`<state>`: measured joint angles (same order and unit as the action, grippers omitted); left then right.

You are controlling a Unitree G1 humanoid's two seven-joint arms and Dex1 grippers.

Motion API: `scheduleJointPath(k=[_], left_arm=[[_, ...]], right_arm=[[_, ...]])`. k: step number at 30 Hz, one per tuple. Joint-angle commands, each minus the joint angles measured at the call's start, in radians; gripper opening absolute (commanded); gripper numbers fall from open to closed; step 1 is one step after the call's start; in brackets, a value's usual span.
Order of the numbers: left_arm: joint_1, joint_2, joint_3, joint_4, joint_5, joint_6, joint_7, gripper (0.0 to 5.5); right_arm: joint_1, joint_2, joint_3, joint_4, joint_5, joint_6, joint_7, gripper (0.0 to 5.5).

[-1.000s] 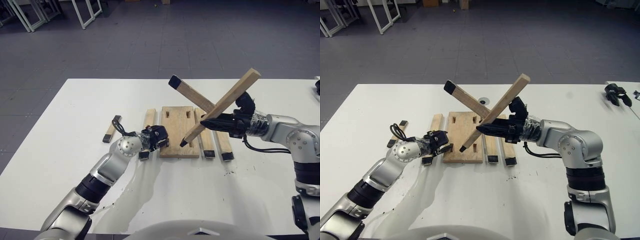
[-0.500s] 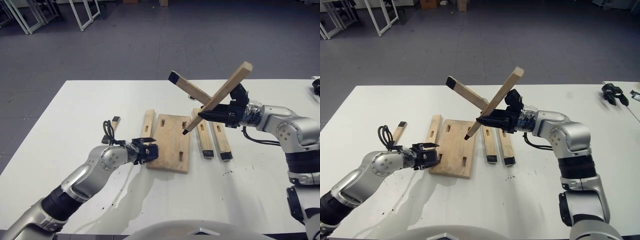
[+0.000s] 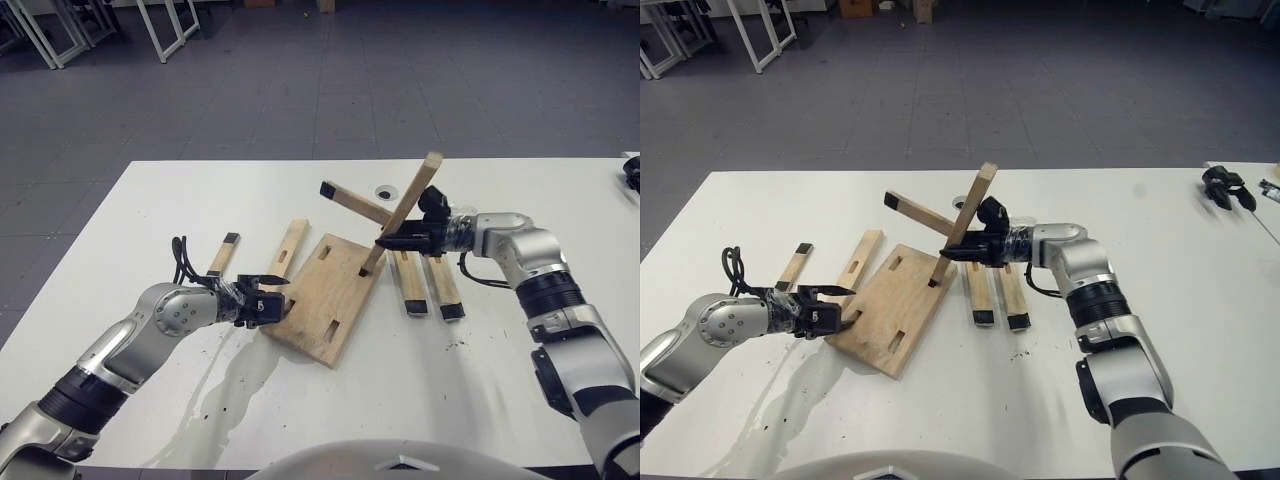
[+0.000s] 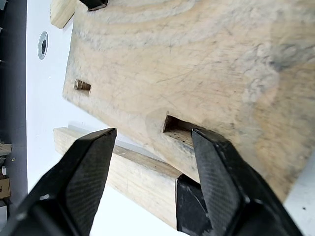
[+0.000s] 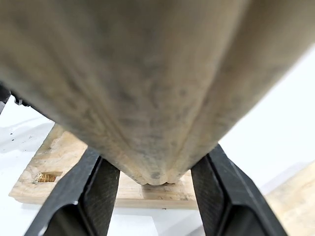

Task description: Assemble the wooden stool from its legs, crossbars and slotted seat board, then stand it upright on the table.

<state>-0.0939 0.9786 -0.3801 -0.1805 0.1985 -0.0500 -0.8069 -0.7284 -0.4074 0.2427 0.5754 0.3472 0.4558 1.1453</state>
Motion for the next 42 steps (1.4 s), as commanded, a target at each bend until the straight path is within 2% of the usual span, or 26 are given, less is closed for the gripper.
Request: scheduleJointPath(k=[1,4,11,18,27,28,34,38,40,42], left_arm=[[0.04,-0.018,-0.034,0.059,0.044,0.028,-0.048,2.83],[0.032,-0.038,-0.028,0.056,0.048,0.035,-0.04,2.83],[0.047,-0.084,-0.014,0.051,0.056,0.047,-0.011,2.83],[0.037,-0.111,0.006,0.076,0.066,0.032,0.008,2.83],[0.025,-0.141,0.013,0.1,0.081,0.025,0.011,2.83],[0.023,-0.143,0.013,0.1,0.083,0.027,0.011,2.83],[0.027,-0.149,0.021,0.099,0.085,0.03,0.015,2.83],[0.044,-0.145,0.033,0.092,0.087,0.028,0.02,2.83],[0.058,-0.149,0.032,0.081,0.086,0.03,0.021,2.83],[0.061,-0.151,0.03,0.076,0.087,0.031,0.016,2.83]], right_arm=[[-0.069,0.03,0.065,0.189,-0.14,-0.061,-0.015,2.02],[-0.068,0.053,0.132,0.315,-0.243,-0.13,-0.058,2.02],[0.05,0.072,0.244,0.391,-0.368,-0.233,-0.193,2.02],[-0.108,0.041,0.103,0.489,-0.186,-0.117,0.025,2.02],[-0.21,0.056,0.006,0.504,-0.178,-0.135,0.065,2.02],[-0.207,0.058,0.001,0.492,-0.178,-0.14,0.064,2.39],[-0.136,-0.034,0.028,0.356,-0.28,-0.131,0.057,3.33],[-0.221,-0.106,-0.131,0.325,-0.25,-0.097,-0.156,3.33],[-0.321,-0.095,-0.255,0.301,-0.188,-0.102,-0.3,3.33],[-0.42,-0.047,-0.386,0.215,-0.067,-0.103,-0.371,3.33]])
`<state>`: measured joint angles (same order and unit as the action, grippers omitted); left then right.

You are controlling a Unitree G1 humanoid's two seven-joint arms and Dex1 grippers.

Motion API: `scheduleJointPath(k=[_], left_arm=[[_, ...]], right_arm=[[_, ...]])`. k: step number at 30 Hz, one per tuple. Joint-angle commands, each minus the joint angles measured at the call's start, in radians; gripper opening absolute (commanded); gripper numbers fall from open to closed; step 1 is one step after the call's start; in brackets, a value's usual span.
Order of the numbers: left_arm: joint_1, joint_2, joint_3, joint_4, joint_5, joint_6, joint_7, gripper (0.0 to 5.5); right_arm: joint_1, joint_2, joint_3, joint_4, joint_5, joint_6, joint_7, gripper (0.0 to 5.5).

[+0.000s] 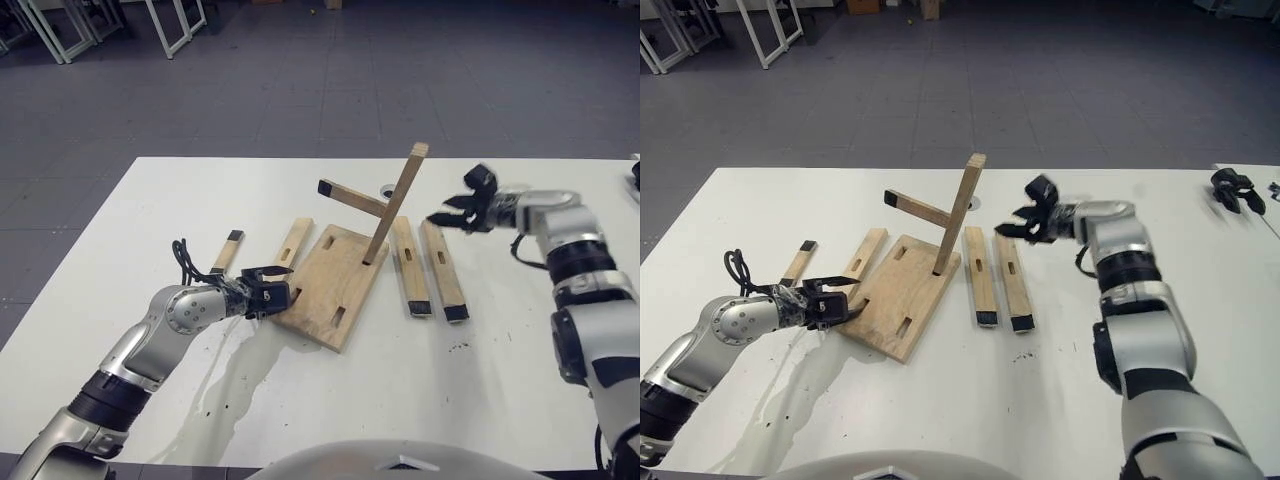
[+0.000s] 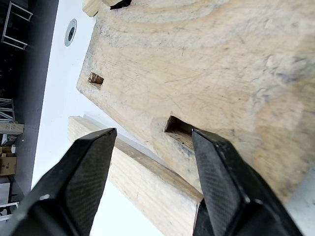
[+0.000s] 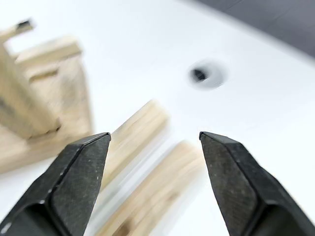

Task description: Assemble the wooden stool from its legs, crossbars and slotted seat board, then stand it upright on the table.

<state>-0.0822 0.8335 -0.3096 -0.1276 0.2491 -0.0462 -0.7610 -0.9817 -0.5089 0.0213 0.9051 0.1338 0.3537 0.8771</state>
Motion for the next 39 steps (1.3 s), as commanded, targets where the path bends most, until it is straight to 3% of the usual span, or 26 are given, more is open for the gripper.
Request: scheduleJointPath(k=[1,4,7,11,14,20,24,27,34,39], left_arm=[[0.047,-0.007,-0.042,0.024,0.038,0.025,-0.032,2.83],[0.039,-0.01,-0.045,0.03,0.042,0.023,-0.038,2.83],[0.041,-0.013,-0.047,0.025,0.044,0.027,-0.038,2.83],[0.045,-0.015,-0.046,0.024,0.046,0.029,-0.034,2.83],[0.027,-0.026,-0.052,0.035,0.051,0.028,-0.034,2.83],[0.042,-0.039,-0.05,0.026,0.058,0.037,-0.026,2.83],[0.057,-0.047,-0.021,0.008,0.052,0.05,-0.001,2.83],[0.095,-0.066,0.035,-0.037,-0.001,0.091,0.019,2.83],[0.154,-0.066,0.16,-0.13,-0.065,0.139,0.057,2.83],[0.214,-0.042,0.211,-0.122,-0.066,0.126,0.053,2.83]], right_arm=[[-0.203,0.084,-0.22,-0.187,0.222,0.022,-0.116,3.33],[-0.258,0.157,-0.297,-0.338,0.349,0.05,-0.17,3.33],[-0.224,0.197,-0.255,-0.365,0.347,0.08,-0.186,3.33],[0.032,0.259,0.03,-0.311,0.184,0.14,-0.1,3.33],[0.158,0.279,0.172,-0.195,0.054,0.105,-0.104,3.33],[-0.017,0.253,-0.013,-0.285,0.191,0.162,-0.163,3.33],[-0.068,0.217,-0.215,-0.545,0.371,0.269,-0.242,3.33],[-0.019,0.207,-0.286,-0.696,0.442,0.347,-0.316,3.33],[0.342,0.163,-0.301,-1.007,0.415,0.442,-0.48,3.33],[0.604,0.121,-0.211,-1.108,0.324,0.445,-0.505,3.33]])
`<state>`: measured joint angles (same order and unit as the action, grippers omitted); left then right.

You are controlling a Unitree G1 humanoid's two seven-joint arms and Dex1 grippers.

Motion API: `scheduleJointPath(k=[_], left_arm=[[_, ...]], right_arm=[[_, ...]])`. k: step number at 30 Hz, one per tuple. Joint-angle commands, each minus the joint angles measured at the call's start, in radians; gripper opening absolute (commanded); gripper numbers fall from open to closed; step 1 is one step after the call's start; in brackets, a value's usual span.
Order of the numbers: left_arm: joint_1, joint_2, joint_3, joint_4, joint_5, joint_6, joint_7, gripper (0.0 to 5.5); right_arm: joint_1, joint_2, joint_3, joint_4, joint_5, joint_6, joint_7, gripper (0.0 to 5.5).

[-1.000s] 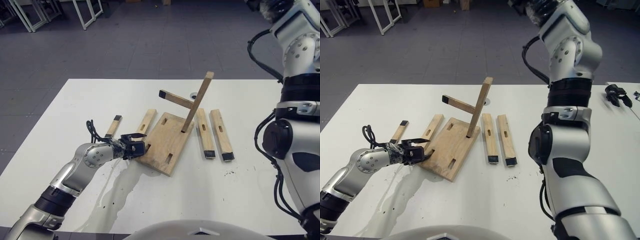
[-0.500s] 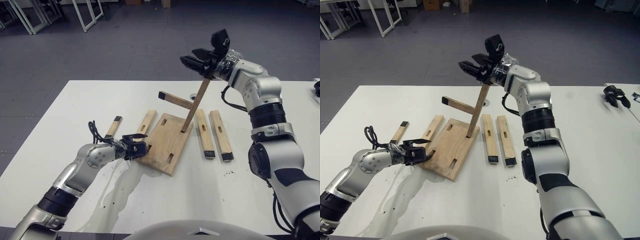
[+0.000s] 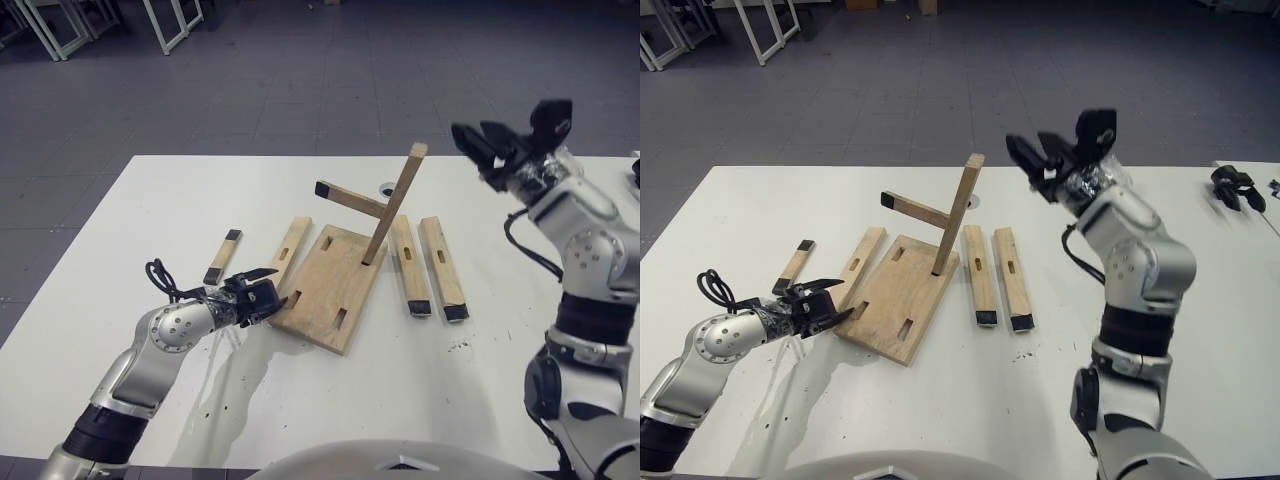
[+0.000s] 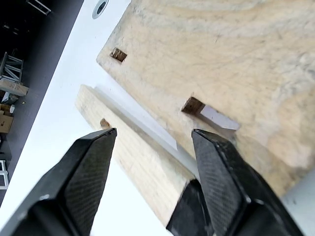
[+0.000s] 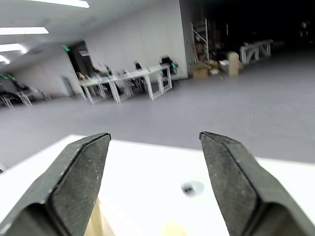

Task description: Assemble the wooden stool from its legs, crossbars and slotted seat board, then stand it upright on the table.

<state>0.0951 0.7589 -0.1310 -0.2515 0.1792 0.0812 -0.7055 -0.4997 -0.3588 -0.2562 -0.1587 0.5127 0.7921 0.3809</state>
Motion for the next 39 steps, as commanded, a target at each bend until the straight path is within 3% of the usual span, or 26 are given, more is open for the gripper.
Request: scheduleJointPath(k=[1,6,15,27,35,39], left_arm=[[0.044,0.036,0.037,0.007,0.008,-0.005,-0.002,2.83],[0.049,0.045,0.029,0.067,0.051,-0.031,0.023,2.83],[0.015,0.01,-0.037,0.168,0.099,-0.092,0.04,2.83],[0.063,-0.023,-0.113,0.007,0.097,-0.004,-0.006,2.83],[-0.009,-0.139,-0.201,-0.018,0.122,0.075,0.02,2.83],[-0.05,-0.181,-0.247,0.007,0.136,0.086,0.02,2.83]], right_arm=[[0.161,-0.033,0.086,-0.051,-0.072,0.001,-0.012,3.33],[0.331,-0.032,0.141,-0.061,-0.157,-0.023,-0.053,3.33],[0.445,-0.019,0.232,-0.104,-0.232,0.03,-0.082,3.33],[0.537,-0.003,0.269,-0.183,-0.294,0.196,-0.181,3.33],[0.431,0.005,0.177,-0.083,-0.297,0.113,-0.204,2.03],[0.292,0.015,0.107,0.029,-0.262,0.008,-0.179,2.03]])
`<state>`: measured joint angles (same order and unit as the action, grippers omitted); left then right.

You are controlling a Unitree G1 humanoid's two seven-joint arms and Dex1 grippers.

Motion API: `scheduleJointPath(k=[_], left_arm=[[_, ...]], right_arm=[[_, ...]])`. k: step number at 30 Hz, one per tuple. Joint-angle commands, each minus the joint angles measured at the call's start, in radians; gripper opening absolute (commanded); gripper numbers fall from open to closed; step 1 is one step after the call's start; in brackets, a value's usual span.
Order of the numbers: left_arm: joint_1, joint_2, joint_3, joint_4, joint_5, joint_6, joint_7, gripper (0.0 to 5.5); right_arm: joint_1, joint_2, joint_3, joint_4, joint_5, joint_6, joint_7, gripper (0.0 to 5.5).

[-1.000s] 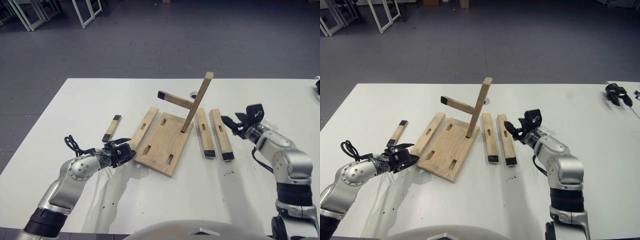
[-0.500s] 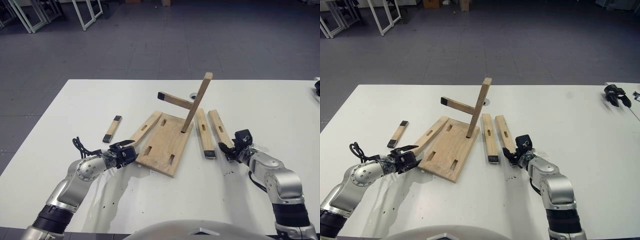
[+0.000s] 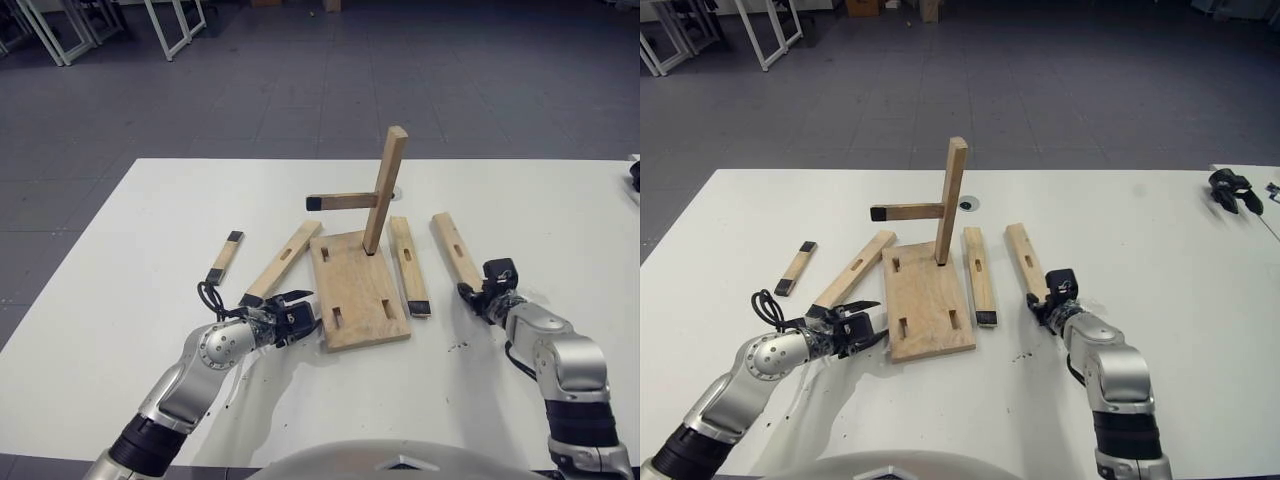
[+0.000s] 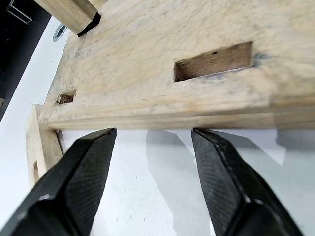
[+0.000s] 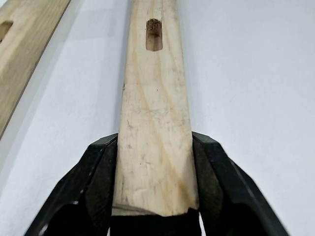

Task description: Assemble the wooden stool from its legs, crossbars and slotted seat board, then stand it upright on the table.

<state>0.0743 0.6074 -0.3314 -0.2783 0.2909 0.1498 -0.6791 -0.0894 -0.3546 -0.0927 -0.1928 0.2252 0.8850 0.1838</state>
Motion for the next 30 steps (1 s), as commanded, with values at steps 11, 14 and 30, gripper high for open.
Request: scheduleJointPath(k=[11,14,30], left_arm=[[-0.203,-0.194,-0.131,0.167,0.023,-0.016,0.026,2.83],[-0.14,-0.15,-0.046,0.069,-0.047,0.021,0.001,2.83],[-0.242,-0.255,0.556,-0.255,-1.625,0.72,0.264,3.83]], right_arm=[[-0.585,0.058,-0.15,0.145,0.339,-0.203,0.266,2.03],[-0.577,0.045,-0.129,0.158,0.399,-0.178,0.375,2.03],[-0.44,-0.109,0.082,0.012,0.665,0.053,0.898,2.03]])
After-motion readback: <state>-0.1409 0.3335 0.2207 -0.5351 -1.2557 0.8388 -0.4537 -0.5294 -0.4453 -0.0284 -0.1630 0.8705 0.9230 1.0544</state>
